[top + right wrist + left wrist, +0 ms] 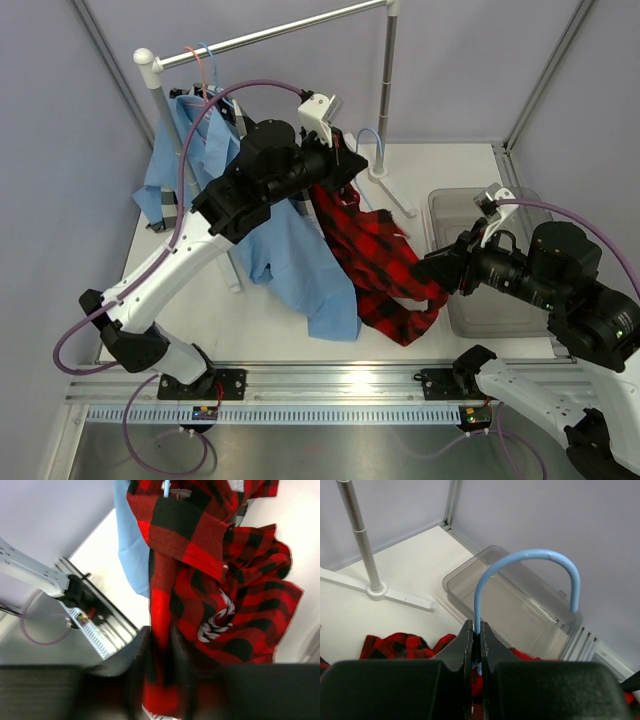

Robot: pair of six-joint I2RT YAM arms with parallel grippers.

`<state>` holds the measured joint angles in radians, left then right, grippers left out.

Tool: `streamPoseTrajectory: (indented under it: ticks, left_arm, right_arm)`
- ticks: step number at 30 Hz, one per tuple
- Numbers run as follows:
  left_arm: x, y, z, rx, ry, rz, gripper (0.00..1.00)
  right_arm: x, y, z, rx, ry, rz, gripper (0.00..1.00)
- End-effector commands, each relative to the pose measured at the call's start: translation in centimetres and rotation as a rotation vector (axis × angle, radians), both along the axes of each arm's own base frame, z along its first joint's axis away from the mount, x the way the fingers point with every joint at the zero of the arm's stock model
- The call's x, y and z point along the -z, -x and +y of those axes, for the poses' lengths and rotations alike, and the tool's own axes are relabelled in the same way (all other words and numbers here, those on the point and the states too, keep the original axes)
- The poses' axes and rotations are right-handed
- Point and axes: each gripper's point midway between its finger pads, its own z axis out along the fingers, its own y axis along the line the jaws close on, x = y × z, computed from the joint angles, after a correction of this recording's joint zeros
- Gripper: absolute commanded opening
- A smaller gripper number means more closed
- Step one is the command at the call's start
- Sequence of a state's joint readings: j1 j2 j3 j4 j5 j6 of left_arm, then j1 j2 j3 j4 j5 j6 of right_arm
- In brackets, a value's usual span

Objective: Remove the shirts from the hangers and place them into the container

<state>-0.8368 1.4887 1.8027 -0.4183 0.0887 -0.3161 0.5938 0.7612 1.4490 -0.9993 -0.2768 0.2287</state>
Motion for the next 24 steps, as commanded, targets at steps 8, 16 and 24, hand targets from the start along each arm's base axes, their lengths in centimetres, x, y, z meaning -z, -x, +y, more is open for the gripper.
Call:
streamPoseTrajectory:
  ticks: [8, 16, 24]
  left_arm:
    - [-3.7, -1.7, 1.5, -0.086, -0.034, -0.105, 0.00]
    - [-4.1, -1.7, 1.0, -0.070, -0.012, -0.097, 0.00]
    - [-5.4, -1.3, 1.3, -0.064, -0.003, -0.115, 0.00]
  right_arm:
    - [-2.1, 2.8, -1.7, -0.015, -0.053, -0.103, 0.55]
    - [1.5, 1.6, -1.3, -0.010, 0.010, -0.051, 0.57]
    - [4.6, 0.2, -0.4, -0.005, 0.045, 0.000, 0.54]
